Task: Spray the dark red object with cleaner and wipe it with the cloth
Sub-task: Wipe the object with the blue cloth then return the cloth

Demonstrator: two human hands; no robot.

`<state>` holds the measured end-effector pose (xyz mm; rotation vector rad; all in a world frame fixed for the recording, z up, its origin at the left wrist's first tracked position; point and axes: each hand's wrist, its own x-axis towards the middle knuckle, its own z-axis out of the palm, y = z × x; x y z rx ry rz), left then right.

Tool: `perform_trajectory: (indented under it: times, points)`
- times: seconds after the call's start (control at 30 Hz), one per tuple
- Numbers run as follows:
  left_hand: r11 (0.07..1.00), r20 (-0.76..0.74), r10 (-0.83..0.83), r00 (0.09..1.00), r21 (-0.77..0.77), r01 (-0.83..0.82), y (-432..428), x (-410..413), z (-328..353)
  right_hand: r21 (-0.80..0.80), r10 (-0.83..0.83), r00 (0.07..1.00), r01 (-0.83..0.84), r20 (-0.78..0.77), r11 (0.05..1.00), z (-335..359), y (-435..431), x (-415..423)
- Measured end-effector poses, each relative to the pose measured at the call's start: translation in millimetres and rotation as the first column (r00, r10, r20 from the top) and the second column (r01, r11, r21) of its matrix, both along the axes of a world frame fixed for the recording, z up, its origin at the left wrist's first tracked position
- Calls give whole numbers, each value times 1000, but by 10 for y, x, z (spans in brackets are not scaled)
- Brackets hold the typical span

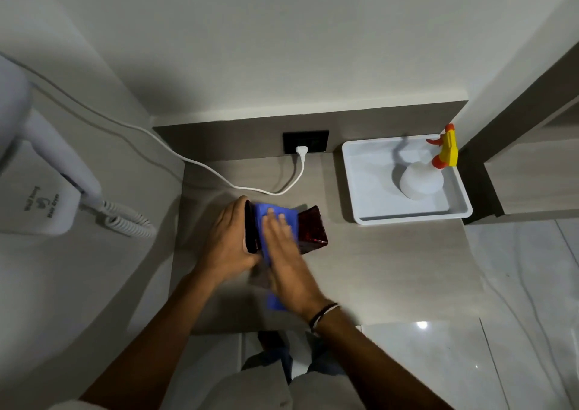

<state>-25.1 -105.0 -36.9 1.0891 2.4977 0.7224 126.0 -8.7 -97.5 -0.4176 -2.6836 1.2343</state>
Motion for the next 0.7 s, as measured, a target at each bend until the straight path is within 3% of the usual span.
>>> perform_trajectory:
  times: [0.07,0.13,0.23,0.33,0.4,0.47,0.53,0.63,0.7]
  points:
    - [1000,-20,-21,1000,-8,21,-44,-8,-1,76,78,994,-72,-77,994,-7,-205,-20]
    - [1000,-37,-27,999,-9,27,-94,-17,-7,251,94,993,-74,-68,965,-98,-77,28]
    - [999,-15,-2,1000,-53,1,-126,-8,-18,400,-24,985,-49,174,915,-248,402,241]
    - [999,49,38,998,-27,-37,-101,22,-38,167,-131,961,91,244,982,-232,736,457]
    - [992,192,128,973,-3,-130,-85,11,-54,-187,-256,948,290,187,939,-126,787,481]
    - [974,343,223,912,-29,-227,-65,-18,-78,-514,-423,887,453,182,728,-20,805,434]
    - [956,453,280,847,-48,-290,-63,-56,-73,-687,-487,836,509,251,519,42,794,337]
    - [957,487,243,839,18,-288,-56,-86,-4,-780,-513,792,536,332,323,95,787,232]
    - [982,428,161,890,26,-190,-93,-97,37,-787,-520,774,552,361,276,103,793,157]
